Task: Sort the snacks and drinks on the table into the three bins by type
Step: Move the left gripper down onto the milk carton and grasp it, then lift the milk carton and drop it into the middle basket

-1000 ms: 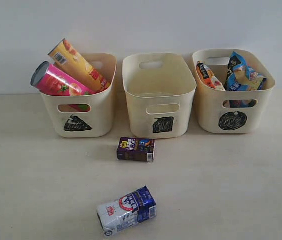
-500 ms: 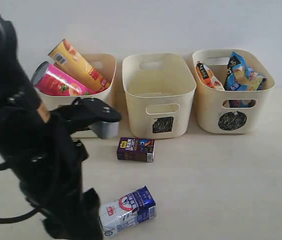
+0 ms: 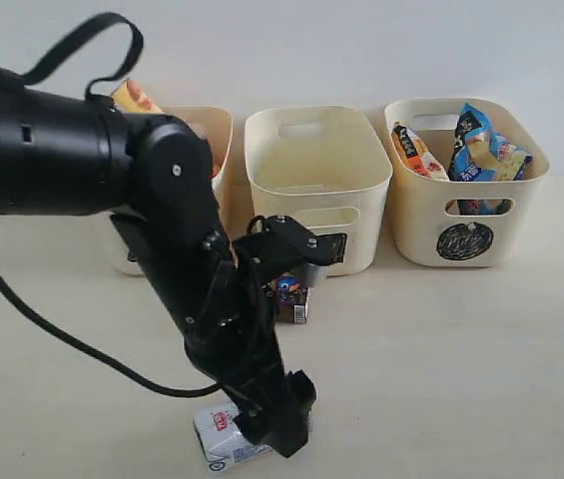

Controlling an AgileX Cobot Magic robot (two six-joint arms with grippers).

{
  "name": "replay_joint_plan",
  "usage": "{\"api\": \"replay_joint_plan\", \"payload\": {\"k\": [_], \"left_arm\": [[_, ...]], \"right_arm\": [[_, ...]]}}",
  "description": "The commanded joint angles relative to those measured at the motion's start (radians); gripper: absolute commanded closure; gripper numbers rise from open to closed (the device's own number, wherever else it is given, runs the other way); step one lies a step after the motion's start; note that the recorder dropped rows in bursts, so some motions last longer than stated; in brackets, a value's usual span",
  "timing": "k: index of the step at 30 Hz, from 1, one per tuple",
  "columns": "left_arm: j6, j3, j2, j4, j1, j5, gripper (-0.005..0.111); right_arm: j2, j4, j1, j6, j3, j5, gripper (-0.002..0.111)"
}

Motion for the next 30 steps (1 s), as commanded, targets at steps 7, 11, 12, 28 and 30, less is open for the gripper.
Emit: {"api": "replay_joint_plan", "payload": {"k": [7,11,12,28,30], "left_arm": [[0.015,-0.008,0.171,0.054,-0.004,-0.107,0.016],[0.015,-0.008,0.176,0.058,-0.004,-0.086,0.050],[0.015,-0.008,0.172,0.058,-0.004,-0.084,0.062],[0.010,-0.307,-0.176,0.053,0.000,-0.222,0.102],[0.002,-0.332,-0.185,0.053,0.005,-0.331,0.102]], "right_arm": [[-0.003,-0.009,-0.003,-0.005,0.006,0.008,0.108],[-0.003,-0.009,-0.003,-0.005,0.006,0.014,0.108],[-0.003,-0.009,-0.003,-0.005,0.006,0.014,0.108],[-0.003,-0.009,-0.003,-0.012,0.006,0.016,0.108],[-0.003,-0.009,-0.003,-0.012,0.006,0.016,0.108]]}}
